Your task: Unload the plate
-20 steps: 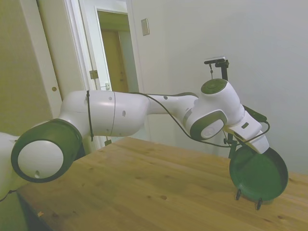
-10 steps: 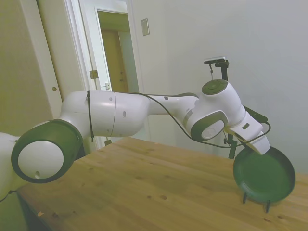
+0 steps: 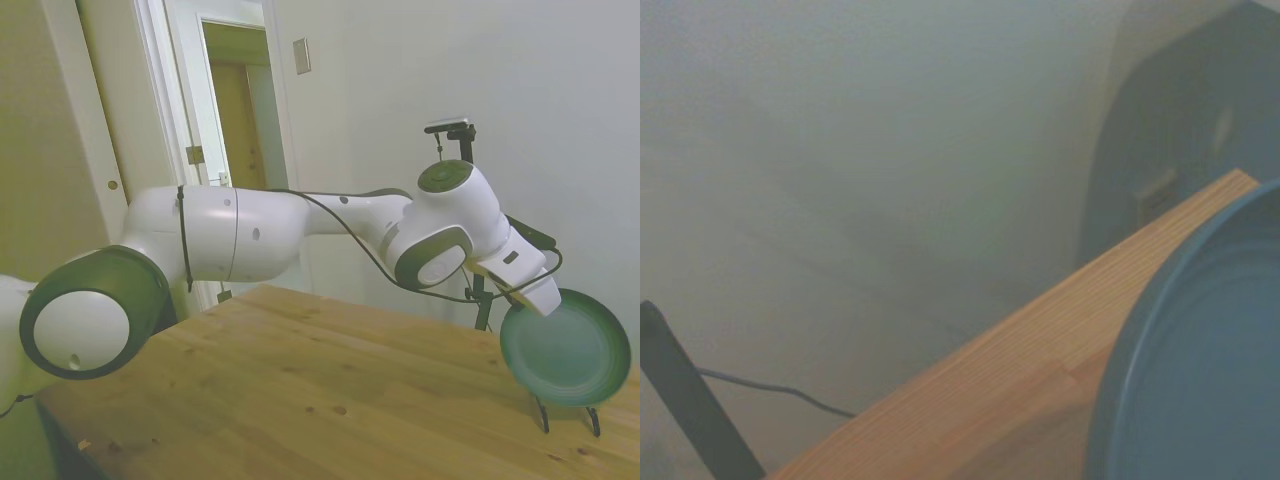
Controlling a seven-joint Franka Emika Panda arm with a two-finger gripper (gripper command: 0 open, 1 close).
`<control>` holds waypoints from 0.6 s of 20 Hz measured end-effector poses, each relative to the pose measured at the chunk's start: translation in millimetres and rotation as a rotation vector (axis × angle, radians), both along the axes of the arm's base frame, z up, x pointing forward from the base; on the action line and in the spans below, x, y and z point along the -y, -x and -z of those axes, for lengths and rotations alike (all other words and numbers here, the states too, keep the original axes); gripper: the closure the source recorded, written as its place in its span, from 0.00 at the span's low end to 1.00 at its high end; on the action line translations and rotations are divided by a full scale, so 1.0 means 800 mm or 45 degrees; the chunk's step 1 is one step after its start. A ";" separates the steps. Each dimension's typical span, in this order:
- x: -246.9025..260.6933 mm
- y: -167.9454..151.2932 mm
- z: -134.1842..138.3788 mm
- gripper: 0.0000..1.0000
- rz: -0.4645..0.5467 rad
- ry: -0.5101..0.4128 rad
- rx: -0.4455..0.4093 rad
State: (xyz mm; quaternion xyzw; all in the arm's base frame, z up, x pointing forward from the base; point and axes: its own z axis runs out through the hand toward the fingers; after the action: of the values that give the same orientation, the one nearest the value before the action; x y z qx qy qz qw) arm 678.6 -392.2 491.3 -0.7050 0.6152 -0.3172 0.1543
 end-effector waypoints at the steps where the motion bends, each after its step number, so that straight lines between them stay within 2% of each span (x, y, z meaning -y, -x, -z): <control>1: -0.001 0.002 -0.009 1.00 -0.001 -0.001 0.007; 6: -0.011 0.033 -0.083 1.00 -0.021 -0.025 0.073; 10: -0.038 0.087 -0.164 1.00 -0.066 -0.068 0.089; 12: -0.062 0.113 -0.194 1.00 -0.103 -0.073 0.064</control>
State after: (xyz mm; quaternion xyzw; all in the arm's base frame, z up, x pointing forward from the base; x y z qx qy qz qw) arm 588.5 -342.7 646.7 -0.7165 0.5908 -0.3107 0.2024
